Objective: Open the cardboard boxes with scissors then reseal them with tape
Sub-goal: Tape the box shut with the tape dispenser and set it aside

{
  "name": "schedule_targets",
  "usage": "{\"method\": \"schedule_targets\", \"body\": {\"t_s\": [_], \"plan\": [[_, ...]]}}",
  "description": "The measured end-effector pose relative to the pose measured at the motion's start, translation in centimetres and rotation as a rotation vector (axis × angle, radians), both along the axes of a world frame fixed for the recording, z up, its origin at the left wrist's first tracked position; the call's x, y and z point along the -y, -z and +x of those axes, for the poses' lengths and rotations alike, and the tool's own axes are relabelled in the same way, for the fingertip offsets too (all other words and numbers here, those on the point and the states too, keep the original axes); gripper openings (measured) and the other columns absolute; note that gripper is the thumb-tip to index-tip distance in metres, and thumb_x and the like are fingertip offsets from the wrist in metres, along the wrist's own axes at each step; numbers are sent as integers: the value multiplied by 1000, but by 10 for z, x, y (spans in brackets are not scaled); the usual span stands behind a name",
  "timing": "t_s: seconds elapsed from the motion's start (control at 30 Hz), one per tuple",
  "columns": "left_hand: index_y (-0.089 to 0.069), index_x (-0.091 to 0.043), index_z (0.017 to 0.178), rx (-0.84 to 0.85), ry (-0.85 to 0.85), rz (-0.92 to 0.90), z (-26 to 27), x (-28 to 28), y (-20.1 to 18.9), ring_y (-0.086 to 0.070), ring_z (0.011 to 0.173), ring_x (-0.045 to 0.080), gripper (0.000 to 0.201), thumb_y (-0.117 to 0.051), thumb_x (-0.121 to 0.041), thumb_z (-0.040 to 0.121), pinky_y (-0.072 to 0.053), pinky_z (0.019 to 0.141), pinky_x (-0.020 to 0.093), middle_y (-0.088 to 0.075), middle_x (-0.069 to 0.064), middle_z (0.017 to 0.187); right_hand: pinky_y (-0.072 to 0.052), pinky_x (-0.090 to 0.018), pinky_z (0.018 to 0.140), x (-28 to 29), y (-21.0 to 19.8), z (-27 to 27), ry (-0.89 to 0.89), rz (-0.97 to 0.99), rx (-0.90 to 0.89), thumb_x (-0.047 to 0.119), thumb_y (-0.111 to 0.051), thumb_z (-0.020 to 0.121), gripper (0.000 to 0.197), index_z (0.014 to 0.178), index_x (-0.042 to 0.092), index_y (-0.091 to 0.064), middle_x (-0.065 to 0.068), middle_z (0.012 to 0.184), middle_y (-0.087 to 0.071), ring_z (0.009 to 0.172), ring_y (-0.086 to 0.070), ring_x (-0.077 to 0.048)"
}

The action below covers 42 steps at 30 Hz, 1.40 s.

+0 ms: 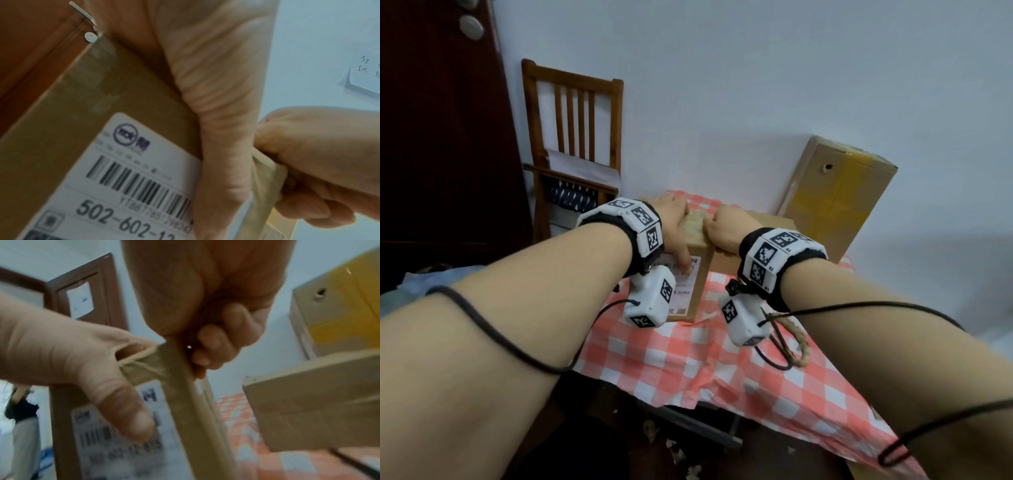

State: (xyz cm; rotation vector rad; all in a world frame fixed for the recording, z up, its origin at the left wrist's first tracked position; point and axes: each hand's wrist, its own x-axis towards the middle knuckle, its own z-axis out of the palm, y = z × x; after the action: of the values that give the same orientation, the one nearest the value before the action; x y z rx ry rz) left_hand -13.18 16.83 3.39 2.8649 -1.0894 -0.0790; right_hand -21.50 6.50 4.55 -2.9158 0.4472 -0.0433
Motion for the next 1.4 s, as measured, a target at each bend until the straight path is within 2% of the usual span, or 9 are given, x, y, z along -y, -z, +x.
{"method": "schedule_targets", "body": {"t_s": [0.1, 0.17, 0.33, 0.43, 0.67, 0.83, 1.1, 1.27, 1.4], "plan": [[-48, -16, 118, 4, 8, -7, 0, 0, 1, -50, 101, 22, 88, -87, -53, 49, -45, 92, 40, -51, 3, 113, -46, -34, 90, -8, -3, 3, 48, -13, -28, 12, -34, 102, 27, 103, 10, -60, -15, 121, -60, 102, -58, -28], [-47, -16, 118, -7, 7, -9, 1, -1, 1, -50, 100, 22, 89, -87, -53, 48, -45, 93, 41, -51, 3, 114, -46, -35, 91, -11, -3, 5, 85, -30, -22, 14, -33, 103, 32, 122, 6, -56, -14, 123, -59, 111, -57, -29], [-48, -21, 106, -12, -19, 2, 2, 0, -2, -53, 90, 20, 91, -85, -61, 33, -49, 86, 42, -51, -3, 101, -51, -27, 57, 4, 9, 4, 65, 83, 75, 25, -32, 103, 48, 64, 9, -53, -2, 53, -59, 46, -54, -15], [-49, -18, 109, -16, -4, -1, -2, 0, -3, -51, 90, 19, 90, -87, -58, 38, -49, 85, 39, -51, -2, 101, -45, -22, 46, 4, 13, -8, 30, 156, 115, 29, -29, 103, 55, 58, 9, -53, -1, 46, -55, 29, -46, -10], [-45, -16, 127, -21, -5, -21, -4, -2, -2, -51, 107, 22, 102, -87, -57, 43, -46, 94, 41, -50, 1, 116, -50, -29, 55, 12, 12, -24, 8, 270, 45, 29, -34, 98, 55, 60, 4, -65, -7, 49, -60, 37, -49, -19], [-44, -18, 127, -35, -11, -20, -4, -4, -2, -52, 103, 21, 105, -87, -58, 41, -46, 93, 40, -48, -3, 108, -48, -29, 66, 1, 12, -6, 25, 133, 101, 37, -25, 103, 57, 60, 10, -51, -2, 54, -54, 47, -50, -15], [-34, -27, 140, -28, -13, -6, -1, -5, 4, -43, 120, 25, 114, -84, -63, 44, -38, 100, 40, -46, 3, 128, -39, -21, 42, 10, 16, -29, 93, 412, 85, 28, -40, 93, 48, 54, 6, -60, -5, 43, -52, 36, -43, -19], [-14, -41, 149, -93, -46, 72, -3, -18, -2, -29, 131, 33, 111, -81, -48, 61, -36, 105, 47, -28, 9, 142, -51, -25, 47, 2, 13, -34, 131, 440, 156, 21, -44, 93, 26, 91, 3, -63, -12, 77, -68, 53, -64, -21], [-10, -34, 152, -130, -46, 20, -7, -30, -17, -40, 126, 33, 113, -83, -34, 65, -45, 100, 44, -32, 14, 142, -59, -37, 69, -4, 12, -38, 109, 631, 132, 4, -41, 92, 25, 107, -2, -59, -20, 99, -68, 81, -68, -28]]}}
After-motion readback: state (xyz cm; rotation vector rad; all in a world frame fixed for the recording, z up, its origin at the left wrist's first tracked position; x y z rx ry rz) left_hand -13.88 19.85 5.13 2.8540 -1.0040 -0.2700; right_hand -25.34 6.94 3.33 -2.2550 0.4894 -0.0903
